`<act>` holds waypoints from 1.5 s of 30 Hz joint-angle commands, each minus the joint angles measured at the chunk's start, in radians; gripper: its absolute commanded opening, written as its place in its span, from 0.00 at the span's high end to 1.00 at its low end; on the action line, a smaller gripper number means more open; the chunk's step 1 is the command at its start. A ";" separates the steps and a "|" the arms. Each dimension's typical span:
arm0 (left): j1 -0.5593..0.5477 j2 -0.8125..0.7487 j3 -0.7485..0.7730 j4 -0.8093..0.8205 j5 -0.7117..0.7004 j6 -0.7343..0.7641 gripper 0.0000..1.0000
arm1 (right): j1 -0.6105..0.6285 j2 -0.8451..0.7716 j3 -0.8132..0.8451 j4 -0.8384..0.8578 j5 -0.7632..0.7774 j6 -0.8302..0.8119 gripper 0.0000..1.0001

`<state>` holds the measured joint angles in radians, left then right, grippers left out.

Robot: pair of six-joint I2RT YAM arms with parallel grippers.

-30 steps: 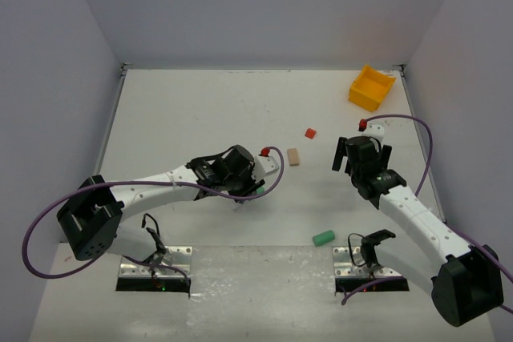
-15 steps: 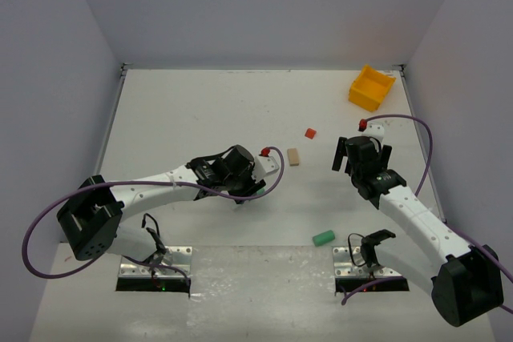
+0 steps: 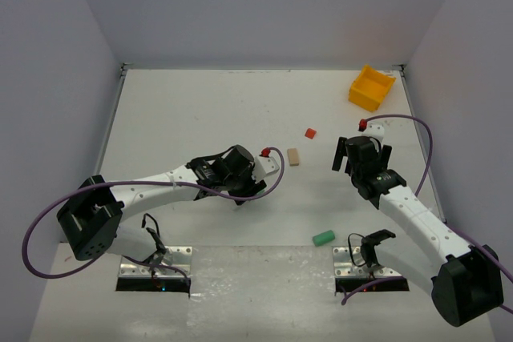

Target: Build the wood block tower

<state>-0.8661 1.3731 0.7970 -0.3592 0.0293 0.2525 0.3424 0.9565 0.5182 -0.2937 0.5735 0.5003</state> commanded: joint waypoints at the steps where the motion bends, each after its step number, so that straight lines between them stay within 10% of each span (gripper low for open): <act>1: -0.013 -0.016 0.023 0.014 0.013 0.006 0.50 | -0.003 -0.004 0.014 0.014 0.024 0.004 0.01; 28: -0.013 -0.020 0.030 0.002 0.001 0.002 0.50 | -0.003 0.002 0.013 0.014 0.026 0.004 0.01; 37: -0.013 -0.024 0.037 0.017 -0.046 0.008 0.27 | -0.004 0.001 0.013 0.014 0.027 0.001 0.01; 39: -0.013 -0.024 0.038 0.016 -0.045 0.012 0.02 | -0.003 0.000 0.013 0.014 0.026 0.001 0.01; 45: -0.013 -0.028 0.046 0.023 -0.044 0.017 0.00 | -0.003 0.005 0.014 0.014 0.027 0.001 0.01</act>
<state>-0.8668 1.3727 0.7978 -0.3702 -0.0078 0.2607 0.3424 0.9569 0.5182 -0.2939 0.5740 0.4995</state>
